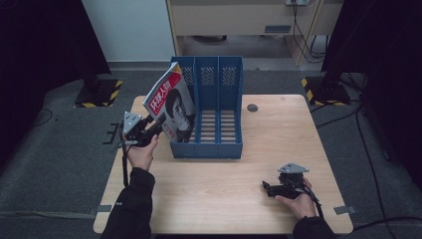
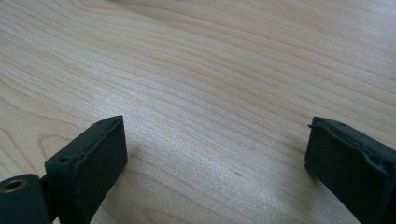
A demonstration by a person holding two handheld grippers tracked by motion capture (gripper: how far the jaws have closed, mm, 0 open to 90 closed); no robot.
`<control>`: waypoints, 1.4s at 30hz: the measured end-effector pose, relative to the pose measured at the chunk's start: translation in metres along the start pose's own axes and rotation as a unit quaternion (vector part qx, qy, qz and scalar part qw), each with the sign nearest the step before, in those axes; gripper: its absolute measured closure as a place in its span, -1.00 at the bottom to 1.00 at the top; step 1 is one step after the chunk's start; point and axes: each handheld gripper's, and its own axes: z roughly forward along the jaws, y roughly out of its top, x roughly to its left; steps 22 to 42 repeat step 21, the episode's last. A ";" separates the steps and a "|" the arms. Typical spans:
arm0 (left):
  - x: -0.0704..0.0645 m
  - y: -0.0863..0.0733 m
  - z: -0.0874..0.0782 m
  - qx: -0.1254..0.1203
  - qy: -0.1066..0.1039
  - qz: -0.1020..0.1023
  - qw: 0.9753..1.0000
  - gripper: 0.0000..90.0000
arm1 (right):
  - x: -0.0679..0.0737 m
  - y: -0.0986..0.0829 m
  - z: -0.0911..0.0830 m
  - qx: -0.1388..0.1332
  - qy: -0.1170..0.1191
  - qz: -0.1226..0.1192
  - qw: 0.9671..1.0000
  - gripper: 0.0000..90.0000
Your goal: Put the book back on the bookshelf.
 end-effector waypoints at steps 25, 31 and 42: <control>0.000 -0.089 -0.044 0.162 -0.038 0.043 0.985 -0.25 | 0.000 0.005 -0.008 -0.007 0.004 -0.015 1.000 -0.70; 0.000 -0.089 -0.044 0.162 -0.038 0.043 0.985 -0.25 | 0.000 0.005 -0.008 -0.007 0.004 -0.015 1.000 -0.70; 0.000 -0.089 -0.044 0.162 -0.038 0.043 0.985 -0.25 | 0.000 0.005 -0.008 -0.007 0.004 -0.015 1.000 -0.70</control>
